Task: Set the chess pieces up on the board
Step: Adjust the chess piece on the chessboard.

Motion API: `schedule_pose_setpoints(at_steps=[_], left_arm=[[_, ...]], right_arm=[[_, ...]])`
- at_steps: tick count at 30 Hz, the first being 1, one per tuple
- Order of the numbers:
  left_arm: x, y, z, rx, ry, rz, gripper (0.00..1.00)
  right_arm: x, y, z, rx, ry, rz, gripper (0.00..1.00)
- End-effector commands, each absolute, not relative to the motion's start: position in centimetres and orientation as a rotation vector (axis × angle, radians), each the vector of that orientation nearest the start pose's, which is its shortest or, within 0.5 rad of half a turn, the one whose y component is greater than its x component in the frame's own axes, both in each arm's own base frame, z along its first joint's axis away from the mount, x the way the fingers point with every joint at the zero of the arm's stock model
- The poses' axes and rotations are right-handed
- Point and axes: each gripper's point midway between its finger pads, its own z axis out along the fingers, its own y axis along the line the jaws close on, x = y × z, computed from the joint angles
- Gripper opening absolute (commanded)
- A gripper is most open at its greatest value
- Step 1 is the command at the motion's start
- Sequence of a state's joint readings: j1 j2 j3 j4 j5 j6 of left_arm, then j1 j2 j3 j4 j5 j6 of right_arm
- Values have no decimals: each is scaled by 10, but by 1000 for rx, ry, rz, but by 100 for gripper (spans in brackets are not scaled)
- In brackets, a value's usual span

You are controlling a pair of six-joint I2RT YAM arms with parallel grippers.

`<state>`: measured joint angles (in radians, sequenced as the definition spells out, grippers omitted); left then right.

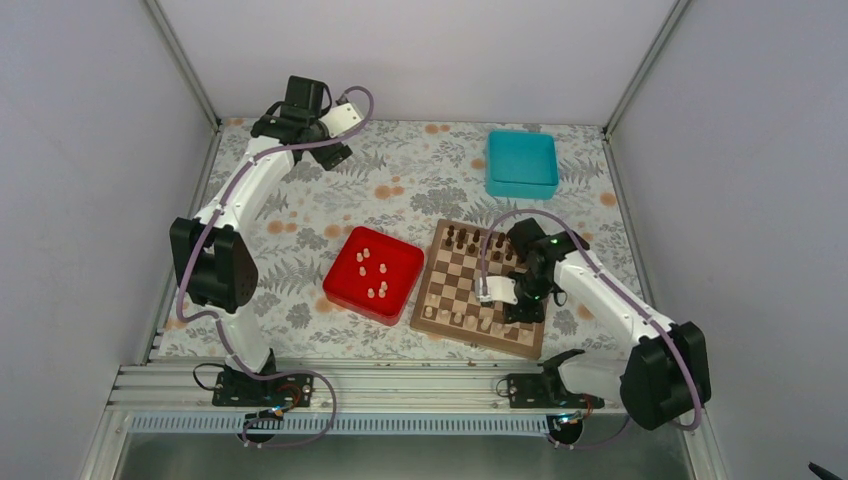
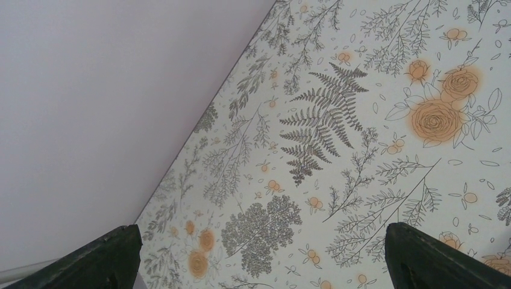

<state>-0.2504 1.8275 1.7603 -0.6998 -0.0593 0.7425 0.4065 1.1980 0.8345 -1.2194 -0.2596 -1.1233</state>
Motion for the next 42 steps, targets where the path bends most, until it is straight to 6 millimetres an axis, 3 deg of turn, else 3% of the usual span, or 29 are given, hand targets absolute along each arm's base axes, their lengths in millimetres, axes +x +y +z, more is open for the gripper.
schedule_pose_setpoints(at_steps=[1,20,42], left_arm=[[497,-111,251,1053,2075,319,100],[497,-110,246,1052,2084,302,100],[497,-111,242,1063,2095,287,100]], right_arm=[[138,109,78,-2104,2233,373,18],[150,116,65,-2095,2239,355,5],[139,106,50,-2125,2331,353,4]])
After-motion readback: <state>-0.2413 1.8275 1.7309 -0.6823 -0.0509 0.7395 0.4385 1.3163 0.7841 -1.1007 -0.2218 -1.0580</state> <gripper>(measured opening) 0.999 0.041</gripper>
